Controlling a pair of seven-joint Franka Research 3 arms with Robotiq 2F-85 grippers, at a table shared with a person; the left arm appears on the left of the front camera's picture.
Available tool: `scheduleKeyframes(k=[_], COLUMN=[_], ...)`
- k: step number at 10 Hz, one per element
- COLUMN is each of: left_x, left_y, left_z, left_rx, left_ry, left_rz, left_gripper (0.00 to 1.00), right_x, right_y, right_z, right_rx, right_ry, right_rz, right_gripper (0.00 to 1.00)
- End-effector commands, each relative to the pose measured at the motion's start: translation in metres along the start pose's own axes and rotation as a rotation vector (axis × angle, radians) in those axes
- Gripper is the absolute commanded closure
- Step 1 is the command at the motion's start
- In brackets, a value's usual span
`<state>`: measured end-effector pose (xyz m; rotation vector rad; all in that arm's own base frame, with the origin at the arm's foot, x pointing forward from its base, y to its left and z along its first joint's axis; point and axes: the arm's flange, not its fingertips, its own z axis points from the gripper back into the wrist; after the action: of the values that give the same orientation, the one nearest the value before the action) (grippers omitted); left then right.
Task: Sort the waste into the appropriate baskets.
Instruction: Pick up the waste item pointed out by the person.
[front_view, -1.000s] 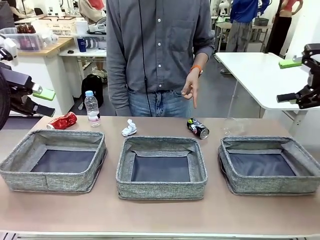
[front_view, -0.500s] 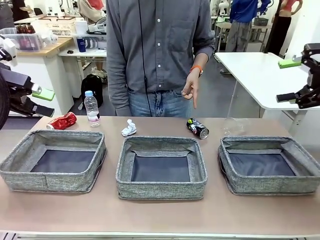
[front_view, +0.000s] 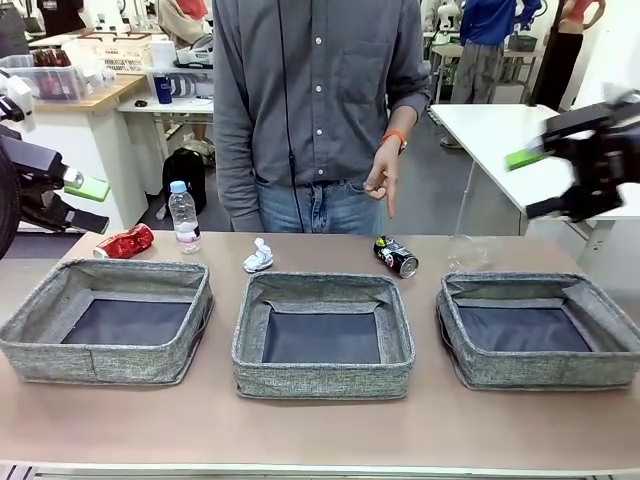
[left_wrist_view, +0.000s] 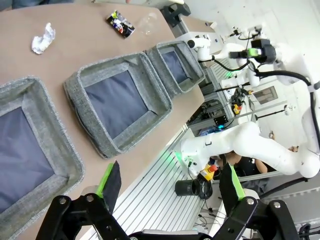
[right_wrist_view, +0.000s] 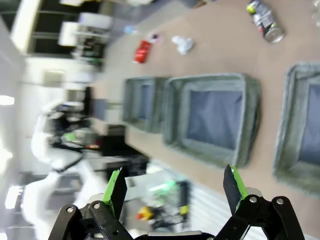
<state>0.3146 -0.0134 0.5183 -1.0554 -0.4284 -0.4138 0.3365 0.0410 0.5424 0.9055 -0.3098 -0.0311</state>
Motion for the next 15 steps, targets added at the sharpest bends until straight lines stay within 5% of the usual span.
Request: scheduleKeyframes(k=[1,4,6,7,8,11,15], left_x=[0.003,0.003,0.003,0.003,0.003,0.003,0.003], left_y=[0.0,0.0,0.0,0.0,0.0,0.0,0.0], left_z=[-0.001,-0.001,-0.001,-0.001,-0.001,-0.001,-0.001], left_rx=[-0.022,-0.022,-0.022,-0.022,-0.022,-0.022,-0.022], left_ry=[-0.011,-0.011,-0.011,-0.011,-0.011,-0.011,-0.011], left_rz=[-0.022,-0.022,-0.022,-0.022,-0.022,-0.022,-0.022], left_gripper=[0.0,0.0,0.0,0.0,0.0,0.0,0.0], right_x=[0.037,0.039,0.04,0.046,0.032,0.031,0.09], right_y=[0.028,0.039,0.032,0.029,0.037,0.024,-0.016], right_z=[-0.074,-0.163,-0.179,-0.168,-0.183,-0.183,-0.222], right_rx=[-0.376,-0.667,-0.776,-0.787,-0.695,-0.832,-0.773], right_ry=[0.005,0.007,0.019,0.066,0.045,0.051,0.09], right_rz=[0.232,0.492,0.544,0.34,0.606,0.592,0.587], right_gripper=[0.0,0.0,0.0,0.0,0.0,0.0,0.0])
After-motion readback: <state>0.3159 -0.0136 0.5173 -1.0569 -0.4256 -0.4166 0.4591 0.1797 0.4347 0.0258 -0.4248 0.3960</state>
